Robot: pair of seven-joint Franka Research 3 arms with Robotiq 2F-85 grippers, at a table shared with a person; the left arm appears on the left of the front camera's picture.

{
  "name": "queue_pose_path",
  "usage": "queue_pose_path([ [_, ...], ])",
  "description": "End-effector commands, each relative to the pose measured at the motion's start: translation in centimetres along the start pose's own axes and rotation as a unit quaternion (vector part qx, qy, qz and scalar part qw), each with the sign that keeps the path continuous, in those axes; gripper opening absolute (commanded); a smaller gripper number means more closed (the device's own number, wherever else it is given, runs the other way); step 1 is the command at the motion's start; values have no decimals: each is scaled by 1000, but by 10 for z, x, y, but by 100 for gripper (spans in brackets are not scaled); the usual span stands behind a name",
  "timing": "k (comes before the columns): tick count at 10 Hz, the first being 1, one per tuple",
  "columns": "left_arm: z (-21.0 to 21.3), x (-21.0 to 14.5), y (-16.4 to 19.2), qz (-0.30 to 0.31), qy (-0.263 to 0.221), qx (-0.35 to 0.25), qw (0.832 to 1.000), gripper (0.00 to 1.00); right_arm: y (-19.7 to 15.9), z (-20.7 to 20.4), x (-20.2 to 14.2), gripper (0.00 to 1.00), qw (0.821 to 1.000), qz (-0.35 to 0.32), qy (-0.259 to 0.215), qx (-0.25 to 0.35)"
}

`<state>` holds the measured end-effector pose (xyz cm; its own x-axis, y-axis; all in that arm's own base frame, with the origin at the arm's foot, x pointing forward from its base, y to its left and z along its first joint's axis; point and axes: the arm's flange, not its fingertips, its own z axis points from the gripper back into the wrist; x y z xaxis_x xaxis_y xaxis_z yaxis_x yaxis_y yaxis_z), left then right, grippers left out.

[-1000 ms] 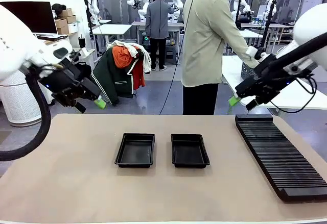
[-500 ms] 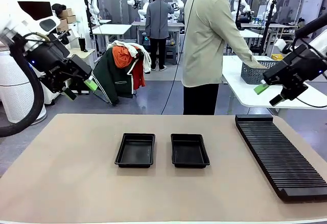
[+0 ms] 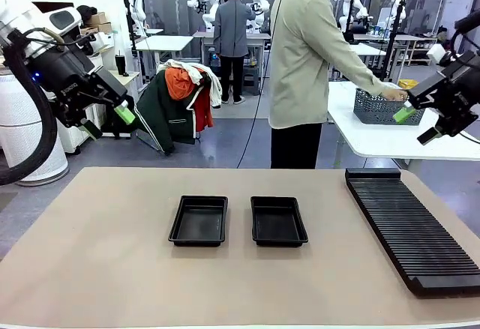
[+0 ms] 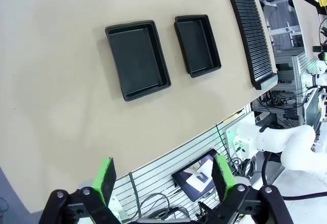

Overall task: Inspect and transfer BCBs to ESD trays.
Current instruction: Pick up the Blank PCB from the PCB Rack and place it in the left ESD tray.

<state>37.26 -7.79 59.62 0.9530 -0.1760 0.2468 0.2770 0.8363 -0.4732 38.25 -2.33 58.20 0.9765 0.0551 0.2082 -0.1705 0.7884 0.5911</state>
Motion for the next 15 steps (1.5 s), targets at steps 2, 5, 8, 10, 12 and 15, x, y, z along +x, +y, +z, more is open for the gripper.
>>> queue_pose_path([
  [2,9,-17,-7,18,13,17,1000,100,6,15,9,100,1000,-27,-1,2],
  [5,12,-25,-13,15,15,24,999,100,20,33,10,100,1000,-12,-16,-16],
  [8,13,-29,-18,11,11,27,1000,100,29,56,11,100,998,-11,-43,-35],
  [10,14,-29,-18,14,10,33,999,100,27,72,11,100,997,-15,-55,-44],
  [12,14,-28,-23,13,14,38,999,100,22,79,16,100,997,-29,-56,-52],
  [15,13,-25,-26,15,18,41,999,100,17,92,19,100,994,-44,-61,-75],
])
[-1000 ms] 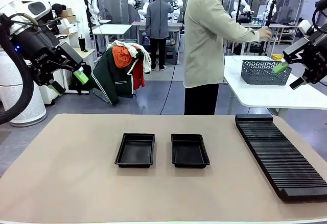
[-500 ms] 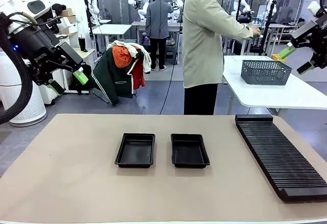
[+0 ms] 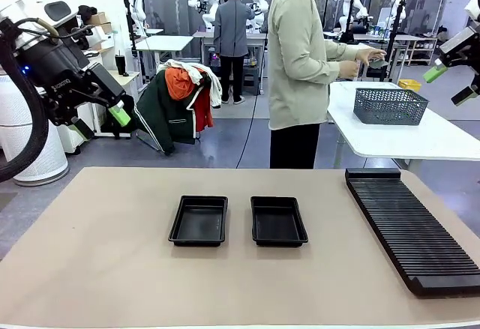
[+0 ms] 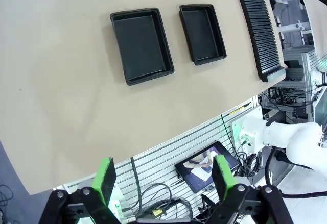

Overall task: Inspect and transfer BCBs to ESD trays.
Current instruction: Pick up the Blank PCB from the PCB Rack and place it in the left ESD tray.

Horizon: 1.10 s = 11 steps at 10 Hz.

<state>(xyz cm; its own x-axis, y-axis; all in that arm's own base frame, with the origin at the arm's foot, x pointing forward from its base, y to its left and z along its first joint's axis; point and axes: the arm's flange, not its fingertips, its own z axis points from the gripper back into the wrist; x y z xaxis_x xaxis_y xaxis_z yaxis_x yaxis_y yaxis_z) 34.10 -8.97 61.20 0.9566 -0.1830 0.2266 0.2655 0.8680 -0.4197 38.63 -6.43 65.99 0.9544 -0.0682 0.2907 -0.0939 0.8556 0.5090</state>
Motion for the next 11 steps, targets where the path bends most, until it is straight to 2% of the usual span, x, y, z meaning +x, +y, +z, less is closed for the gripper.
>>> queue_pose_path([
  [1,1,0,1,14,7,10,1000,100,3,13,3,100,999,-21,6,-28],
  [5,0,0,0,1,1,2,1000,100,-1,25,4,100,997,-45,3,-61],
  [7,0,0,0,1,1,2,1000,100,-1,26,4,100,997,-46,2,-58],
  [8,0,0,0,1,1,2,1000,100,0,25,3,100,996,-49,4,-79],
  [9,0,0,0,1,1,2,1000,100,-3,24,3,100,998,-30,-9,-48],
  [11,0,0,0,1,1,2,1000,100,-3,24,3,100,998,-30,-9,-48],
])
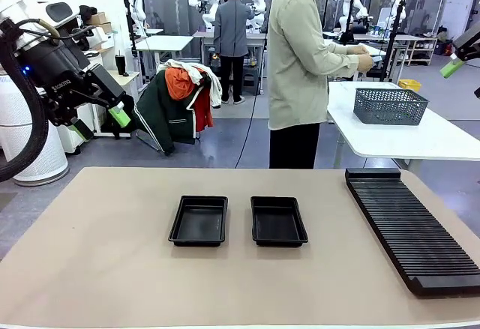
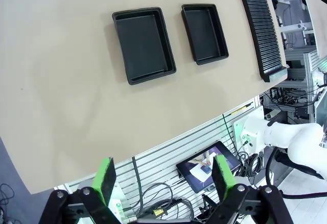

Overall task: Inspect and transfer BCBs to ESD trays.
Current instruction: Pick up the Blank PCB from the PCB Rack and place it in the left ESD tray.

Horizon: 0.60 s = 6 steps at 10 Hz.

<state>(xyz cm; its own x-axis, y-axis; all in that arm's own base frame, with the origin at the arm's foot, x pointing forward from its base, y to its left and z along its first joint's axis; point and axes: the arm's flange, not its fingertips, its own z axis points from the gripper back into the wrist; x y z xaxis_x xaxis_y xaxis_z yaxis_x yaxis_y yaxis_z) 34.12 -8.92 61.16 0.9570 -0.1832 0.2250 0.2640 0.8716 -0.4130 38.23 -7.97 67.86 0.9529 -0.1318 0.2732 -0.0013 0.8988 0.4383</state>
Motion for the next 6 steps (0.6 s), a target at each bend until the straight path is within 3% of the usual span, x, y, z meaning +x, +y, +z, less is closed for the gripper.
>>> queue_pose_path([
  [1,0,0,0,0,0,0,1000,100,0,0,0,100,1000,2,-1,5],
  [4,10,-4,0,30,-51,18,998,100,0,0,0,100,1000,2,-1,5],
  [6,22,-4,-8,41,-60,23,997,100,0,0,0,100,1000,2,-1,5],
])
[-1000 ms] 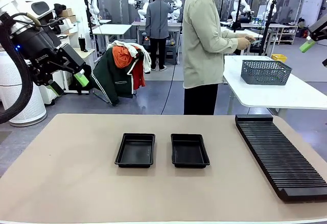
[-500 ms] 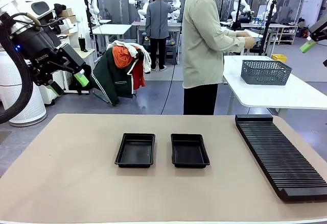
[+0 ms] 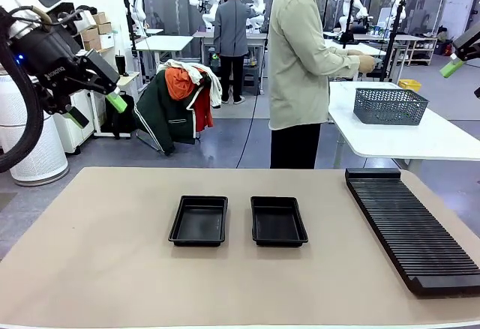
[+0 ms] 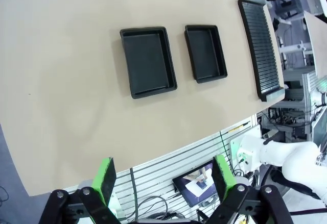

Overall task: Inspect and transfer BCBs to ESD trays.
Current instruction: Pick up the Blank PCB from the PCB Rack and place it in the left ESD tray.

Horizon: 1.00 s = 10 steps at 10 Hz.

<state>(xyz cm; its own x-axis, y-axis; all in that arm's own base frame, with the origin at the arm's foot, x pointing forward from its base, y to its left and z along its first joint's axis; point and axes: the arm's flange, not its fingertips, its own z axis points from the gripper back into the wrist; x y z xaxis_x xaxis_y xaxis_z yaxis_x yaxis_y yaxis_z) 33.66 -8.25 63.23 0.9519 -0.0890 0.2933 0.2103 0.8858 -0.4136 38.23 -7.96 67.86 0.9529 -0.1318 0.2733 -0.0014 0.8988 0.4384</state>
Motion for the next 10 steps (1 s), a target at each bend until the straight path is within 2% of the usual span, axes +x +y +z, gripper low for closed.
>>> queue_pose_path([
  [1,7,-3,-7,18,-14,21,1000,100,0,0,0,100,1000,2,-1,5],
  [5,25,1,-6,55,-25,47,997,100,0,0,0,100,1000,2,-1,5],
  [10,38,8,-9,69,-35,85,993,100,0,0,0,100,1000,2,-1,5],
])
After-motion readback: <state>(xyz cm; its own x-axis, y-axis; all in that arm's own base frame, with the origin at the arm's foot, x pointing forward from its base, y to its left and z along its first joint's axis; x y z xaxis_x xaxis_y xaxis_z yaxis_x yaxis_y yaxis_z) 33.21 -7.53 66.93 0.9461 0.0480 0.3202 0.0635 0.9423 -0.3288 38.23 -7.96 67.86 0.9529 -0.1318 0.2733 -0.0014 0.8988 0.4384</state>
